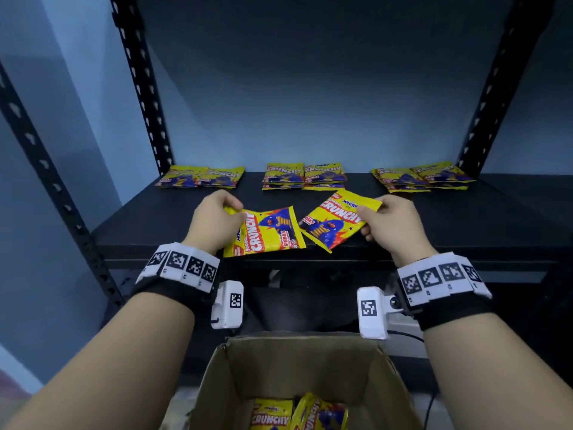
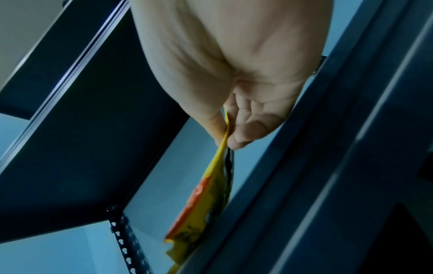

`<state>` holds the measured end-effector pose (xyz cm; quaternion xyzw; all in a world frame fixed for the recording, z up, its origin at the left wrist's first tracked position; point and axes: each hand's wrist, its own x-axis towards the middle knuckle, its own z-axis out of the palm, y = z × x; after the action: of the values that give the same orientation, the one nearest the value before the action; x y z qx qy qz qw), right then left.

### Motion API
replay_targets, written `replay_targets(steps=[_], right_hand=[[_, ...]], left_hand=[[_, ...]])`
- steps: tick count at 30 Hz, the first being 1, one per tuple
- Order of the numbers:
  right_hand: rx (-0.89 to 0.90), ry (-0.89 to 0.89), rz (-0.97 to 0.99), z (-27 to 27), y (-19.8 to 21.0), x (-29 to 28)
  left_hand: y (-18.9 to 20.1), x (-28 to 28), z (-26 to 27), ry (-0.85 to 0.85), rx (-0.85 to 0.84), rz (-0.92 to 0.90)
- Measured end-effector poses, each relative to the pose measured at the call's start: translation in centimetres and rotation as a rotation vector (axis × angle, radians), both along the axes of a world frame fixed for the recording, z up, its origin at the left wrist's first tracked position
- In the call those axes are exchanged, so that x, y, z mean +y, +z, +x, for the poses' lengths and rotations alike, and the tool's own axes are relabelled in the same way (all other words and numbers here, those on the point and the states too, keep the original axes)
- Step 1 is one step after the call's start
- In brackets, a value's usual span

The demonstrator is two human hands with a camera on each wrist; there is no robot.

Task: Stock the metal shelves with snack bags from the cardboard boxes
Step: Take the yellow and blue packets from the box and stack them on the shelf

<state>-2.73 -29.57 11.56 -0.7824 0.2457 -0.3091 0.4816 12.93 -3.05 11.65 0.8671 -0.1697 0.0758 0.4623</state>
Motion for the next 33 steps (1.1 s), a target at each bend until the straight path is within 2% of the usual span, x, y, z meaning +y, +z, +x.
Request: replay_targets(steps=[2,6,11,15,19,23,27,31,33], right_hand=[[0.053,-0.037,-0.029,0.1,-0.3,-0.5],[0.224,-0.111,-0.288,-0.1,0.0,-0.3],[0.348,-0.163,-0.448,-0.4,0.1,1.0],[0.342,-0.140,-0.554,-0.1,0.5,3.3],[0.426,-0.103,-0.632,0.6,0.1,5.4],[0.504,-0.049,-0.626,0.5,-0.4,5.1],[0.484,0.055,-0.571,0.2,0.0,3.2],[0.465,0.156,-0.533,-0.7,0.3,1.4],[0.471,0.163,-0.550,-1.0,0.3,0.9]], left_hand=[[0.0,0.1,0.0,-0.012,-0.014,0.078],[0.9,0.2,-0.5,-0.065,-0.017,0.201],[1.9,0.0,-1.1,-0.161,-0.104,0.398],[2.3,-2.1,-3.1,-0.106,-0.189,0.487],[1.1,-4.7,-5.6,-0.059,-0.175,0.629],[0.2,-4.9,-5.5,-0.052,-0.160,0.618],[1.2,-3.6,-4.0,-0.144,-0.097,0.582],[1.7,-1.9,-3.0,-0.269,-0.074,0.613],[2.0,-1.1,-2.8,-0.267,-0.074,0.653]])
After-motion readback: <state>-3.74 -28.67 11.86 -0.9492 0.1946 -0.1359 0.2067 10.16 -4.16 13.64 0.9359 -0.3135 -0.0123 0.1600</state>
